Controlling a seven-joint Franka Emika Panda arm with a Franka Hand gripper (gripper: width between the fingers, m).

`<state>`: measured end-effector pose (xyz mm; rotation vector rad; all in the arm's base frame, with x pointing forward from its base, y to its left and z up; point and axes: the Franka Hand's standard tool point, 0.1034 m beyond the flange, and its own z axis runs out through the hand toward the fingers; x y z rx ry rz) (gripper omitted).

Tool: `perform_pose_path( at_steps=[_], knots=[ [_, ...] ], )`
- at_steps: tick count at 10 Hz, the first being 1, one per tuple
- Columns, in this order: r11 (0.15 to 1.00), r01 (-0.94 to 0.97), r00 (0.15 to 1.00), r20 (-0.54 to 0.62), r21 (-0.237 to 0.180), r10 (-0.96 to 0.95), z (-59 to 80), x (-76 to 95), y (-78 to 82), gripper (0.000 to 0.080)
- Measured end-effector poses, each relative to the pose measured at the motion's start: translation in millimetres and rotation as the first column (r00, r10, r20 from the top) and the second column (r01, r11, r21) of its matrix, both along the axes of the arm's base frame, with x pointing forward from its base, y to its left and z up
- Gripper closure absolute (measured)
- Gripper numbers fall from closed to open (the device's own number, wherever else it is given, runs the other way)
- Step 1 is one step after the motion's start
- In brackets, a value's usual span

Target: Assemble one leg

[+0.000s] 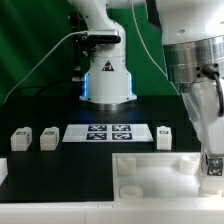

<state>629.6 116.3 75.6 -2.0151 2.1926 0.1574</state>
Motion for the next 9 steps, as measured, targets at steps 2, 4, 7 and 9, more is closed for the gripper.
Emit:
perform_pose_path(
  at_steps=[2, 4, 7, 9],
  knots=[
    [0.993, -0.120, 0.993, 0.015, -0.005, 0.120, -1.9, -2.7, 7.2, 0.0448],
    [0.914, -0.401, 0.914, 0.037, -0.060, 0.403, -0.9, -5.5, 18.6, 0.0179],
    [0.755, -0.648, 0.753, 0.064, -0.097, 0.655, -1.5, -6.0, 19.7, 0.0151],
    [0.545, -0.828, 0.543, 0.055, -0.135, 0.838, -2.9, -4.4, 9.3, 0.0150]
  ],
)
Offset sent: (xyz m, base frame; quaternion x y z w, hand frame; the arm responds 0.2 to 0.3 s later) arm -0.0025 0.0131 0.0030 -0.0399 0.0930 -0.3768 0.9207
